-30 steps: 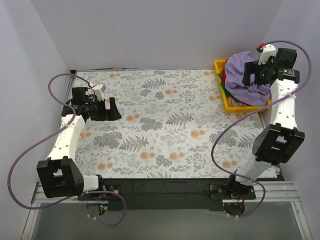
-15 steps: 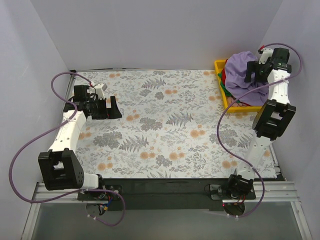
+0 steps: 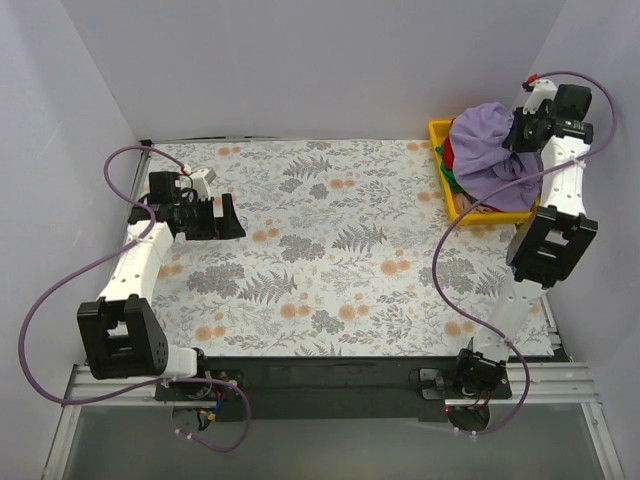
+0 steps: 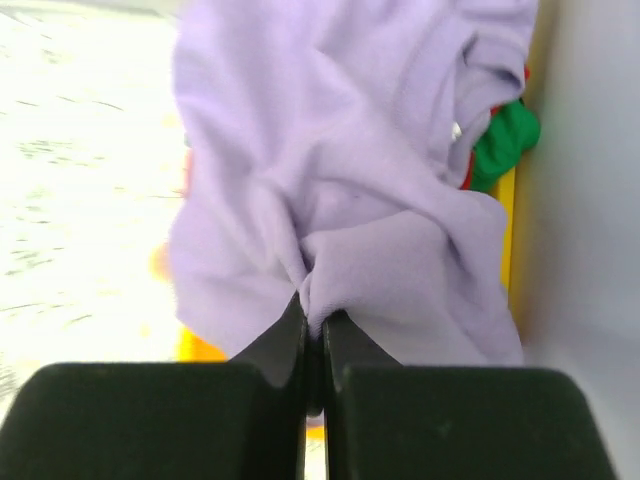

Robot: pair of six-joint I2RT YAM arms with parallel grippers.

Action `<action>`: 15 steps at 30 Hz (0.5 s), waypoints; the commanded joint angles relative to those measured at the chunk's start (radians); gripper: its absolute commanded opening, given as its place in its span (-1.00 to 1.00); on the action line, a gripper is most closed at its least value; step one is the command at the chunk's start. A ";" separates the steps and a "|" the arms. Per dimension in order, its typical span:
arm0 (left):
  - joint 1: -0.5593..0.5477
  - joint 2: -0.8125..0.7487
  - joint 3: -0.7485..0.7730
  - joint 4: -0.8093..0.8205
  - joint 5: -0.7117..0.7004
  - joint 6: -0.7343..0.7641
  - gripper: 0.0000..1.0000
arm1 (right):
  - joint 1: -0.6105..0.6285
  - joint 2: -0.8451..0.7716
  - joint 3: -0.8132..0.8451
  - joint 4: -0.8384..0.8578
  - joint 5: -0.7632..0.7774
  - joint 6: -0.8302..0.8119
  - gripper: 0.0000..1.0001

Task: Fold and stack the t-shirts
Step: Grab the tshirt from the pile

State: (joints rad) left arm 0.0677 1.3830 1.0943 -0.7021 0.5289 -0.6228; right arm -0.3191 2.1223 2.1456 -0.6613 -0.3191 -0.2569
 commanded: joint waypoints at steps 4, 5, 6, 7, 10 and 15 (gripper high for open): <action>-0.006 -0.091 0.006 0.016 0.029 0.028 0.96 | 0.008 -0.359 -0.088 0.084 -0.247 0.065 -0.97; -0.005 -0.105 0.006 0.015 0.032 0.026 0.96 | 0.009 -0.419 -0.102 0.091 -0.261 0.067 -0.97; -0.006 -0.110 0.004 0.015 0.036 0.025 0.96 | 0.014 -0.445 -0.119 0.092 -0.299 0.068 -0.97; -0.006 -0.116 0.004 0.015 0.037 0.018 0.96 | 0.017 -0.470 -0.122 0.097 -0.317 0.068 -0.97; -0.006 -0.140 0.009 0.023 0.031 -0.001 0.96 | 0.029 -0.554 -0.104 0.124 -0.383 0.080 -0.97; -0.006 -0.176 0.030 0.047 0.025 -0.067 0.96 | 0.096 -0.620 -0.004 0.183 -0.460 0.120 -0.97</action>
State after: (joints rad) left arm 0.0677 1.2602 1.0943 -0.6880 0.5430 -0.6426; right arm -0.2665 1.5200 2.0796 -0.5697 -0.6743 -0.1825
